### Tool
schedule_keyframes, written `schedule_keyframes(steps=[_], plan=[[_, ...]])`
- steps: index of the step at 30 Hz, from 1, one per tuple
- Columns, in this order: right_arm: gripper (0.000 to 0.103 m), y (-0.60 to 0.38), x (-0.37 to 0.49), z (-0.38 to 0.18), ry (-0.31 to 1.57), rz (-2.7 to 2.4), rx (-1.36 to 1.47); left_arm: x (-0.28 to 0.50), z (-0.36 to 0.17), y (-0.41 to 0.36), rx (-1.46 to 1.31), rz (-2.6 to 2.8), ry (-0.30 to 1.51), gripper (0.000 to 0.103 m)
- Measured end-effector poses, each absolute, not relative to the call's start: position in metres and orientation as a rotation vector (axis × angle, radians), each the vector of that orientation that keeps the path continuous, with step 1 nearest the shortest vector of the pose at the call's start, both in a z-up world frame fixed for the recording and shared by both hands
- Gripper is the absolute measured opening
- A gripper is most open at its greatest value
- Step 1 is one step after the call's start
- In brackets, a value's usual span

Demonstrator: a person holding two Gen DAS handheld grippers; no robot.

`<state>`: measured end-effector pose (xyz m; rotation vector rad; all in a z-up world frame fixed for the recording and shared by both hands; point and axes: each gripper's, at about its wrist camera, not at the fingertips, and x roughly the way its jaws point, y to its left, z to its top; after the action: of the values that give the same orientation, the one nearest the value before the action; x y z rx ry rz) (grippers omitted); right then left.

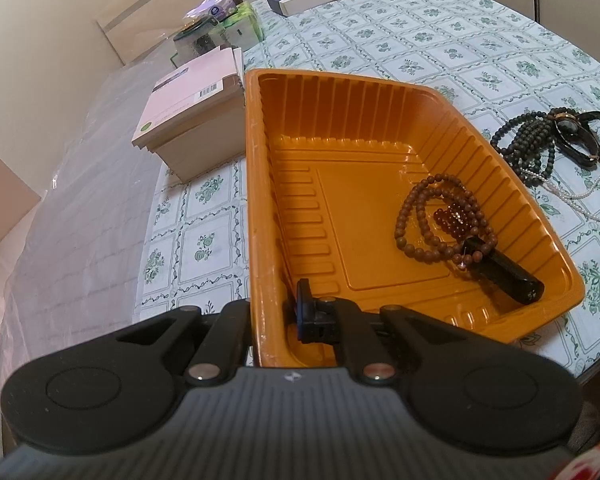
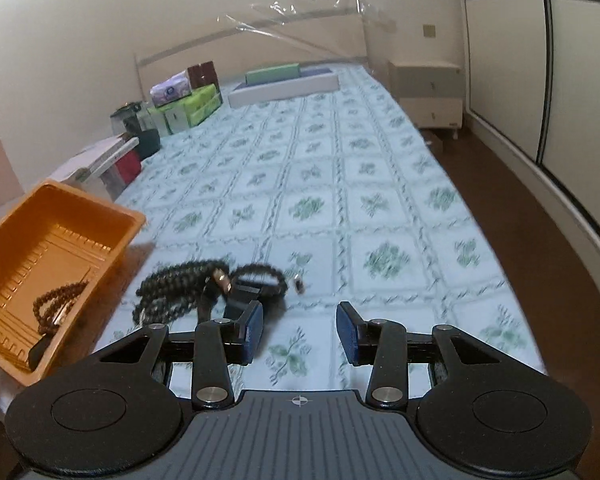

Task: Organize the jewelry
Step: 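Move the right tool back to the black bands in the jewelry pile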

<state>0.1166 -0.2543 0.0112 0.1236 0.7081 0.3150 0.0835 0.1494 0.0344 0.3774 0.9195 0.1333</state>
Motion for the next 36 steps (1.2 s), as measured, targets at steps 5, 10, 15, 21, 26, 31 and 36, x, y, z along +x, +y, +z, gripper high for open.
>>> schedule_keyframes(steps=[5,10,15,21,26,31,36], plan=[[0.041,-0.233,0.123,0.003,0.720,0.366,0.107,0.084,0.035,0.147,0.384,0.137,0.923,0.005],[0.041,-0.214,0.138,-0.010,0.749,0.373,0.092,0.085,0.036,0.146,0.390,0.139,0.924,0.005],[0.041,-0.200,0.154,-0.020,0.783,0.349,0.086,0.084,0.035,0.146,0.391,0.140,0.924,0.005],[0.033,-0.194,0.169,-0.032,0.834,0.330,0.086,0.084,0.035,0.146,0.390,0.140,0.924,0.005],[0.021,-0.194,0.165,-0.028,0.829,0.335,0.070,0.084,0.035,0.146,0.387,0.140,0.925,0.005],[0.021,-0.200,0.155,-0.017,0.808,0.335,0.031,0.084,0.035,0.146,0.387,0.140,0.925,0.005],[0.020,-0.211,0.144,-0.005,0.790,0.326,0.016,0.084,0.034,0.146,0.387,0.140,0.925,0.005]])
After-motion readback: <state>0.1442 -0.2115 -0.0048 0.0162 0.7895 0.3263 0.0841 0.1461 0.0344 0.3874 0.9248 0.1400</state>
